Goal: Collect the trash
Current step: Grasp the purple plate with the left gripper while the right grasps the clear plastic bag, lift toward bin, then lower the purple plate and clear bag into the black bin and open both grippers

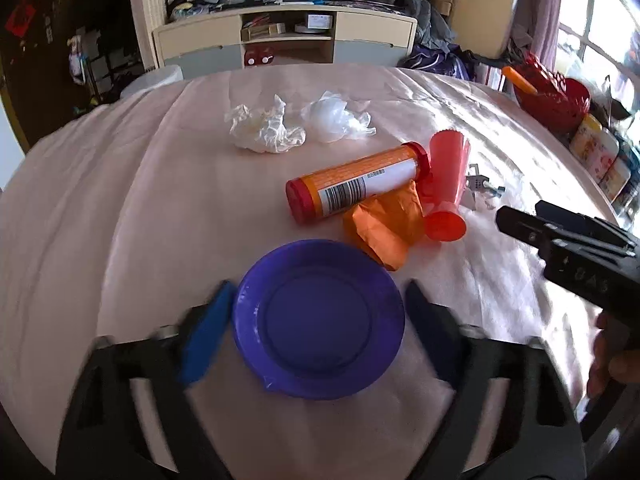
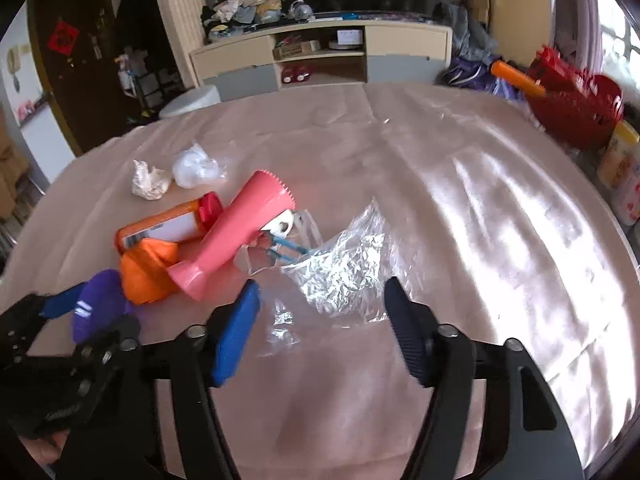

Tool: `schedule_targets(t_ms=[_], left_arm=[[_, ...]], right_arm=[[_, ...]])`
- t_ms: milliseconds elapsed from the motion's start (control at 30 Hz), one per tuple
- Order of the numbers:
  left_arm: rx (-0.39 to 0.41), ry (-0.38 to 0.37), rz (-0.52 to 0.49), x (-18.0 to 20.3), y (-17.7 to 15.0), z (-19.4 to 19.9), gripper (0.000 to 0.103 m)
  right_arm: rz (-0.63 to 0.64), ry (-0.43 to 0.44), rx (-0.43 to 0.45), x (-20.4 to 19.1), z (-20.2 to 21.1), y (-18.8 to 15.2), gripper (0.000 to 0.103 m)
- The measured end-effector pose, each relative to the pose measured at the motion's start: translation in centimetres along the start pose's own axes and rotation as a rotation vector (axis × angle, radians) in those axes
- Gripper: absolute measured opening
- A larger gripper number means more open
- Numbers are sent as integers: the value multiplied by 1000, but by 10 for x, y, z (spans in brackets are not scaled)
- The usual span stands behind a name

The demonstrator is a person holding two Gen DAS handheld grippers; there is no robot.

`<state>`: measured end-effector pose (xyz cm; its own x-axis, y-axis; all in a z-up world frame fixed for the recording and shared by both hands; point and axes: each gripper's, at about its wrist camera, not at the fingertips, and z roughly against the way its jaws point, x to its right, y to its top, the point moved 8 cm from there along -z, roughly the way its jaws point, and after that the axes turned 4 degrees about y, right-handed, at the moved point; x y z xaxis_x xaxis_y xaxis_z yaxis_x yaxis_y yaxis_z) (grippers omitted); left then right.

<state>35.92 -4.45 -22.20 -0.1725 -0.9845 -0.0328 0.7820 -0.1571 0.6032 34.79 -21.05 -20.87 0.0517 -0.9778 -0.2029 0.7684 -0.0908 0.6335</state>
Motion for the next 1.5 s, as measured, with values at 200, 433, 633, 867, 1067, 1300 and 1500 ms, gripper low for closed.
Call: schedule_targets(t_ms=[200, 433, 633, 867, 1067, 1300, 1500], left_arm=[[-22, -35, 2, 8, -18, 16, 74], [3, -54, 72, 8, -73, 68, 74], [41, -61, 62, 17, -115, 128, 74], [-9, -86, 74, 30, -172, 145, 74], [-88, -83, 62, 42, -225, 137, 74], [-163, -79, 35, 53, -267, 119, 74], [-221, -87, 48, 55, -292, 98, 74]], right_arm=[[-20, 65, -3, 4, 33, -17, 39], [-35, 137, 52, -5, 95, -45, 37], [-27, 194, 69, -24, 142, -85, 37], [-39, 253, 17, -40, 158, -143, 37], [-32, 261, -73, -52, 144, -195, 37], [-28, 226, -179, -53, 118, -245, 37], [-22, 210, -233, -55, 101, -263, 37]])
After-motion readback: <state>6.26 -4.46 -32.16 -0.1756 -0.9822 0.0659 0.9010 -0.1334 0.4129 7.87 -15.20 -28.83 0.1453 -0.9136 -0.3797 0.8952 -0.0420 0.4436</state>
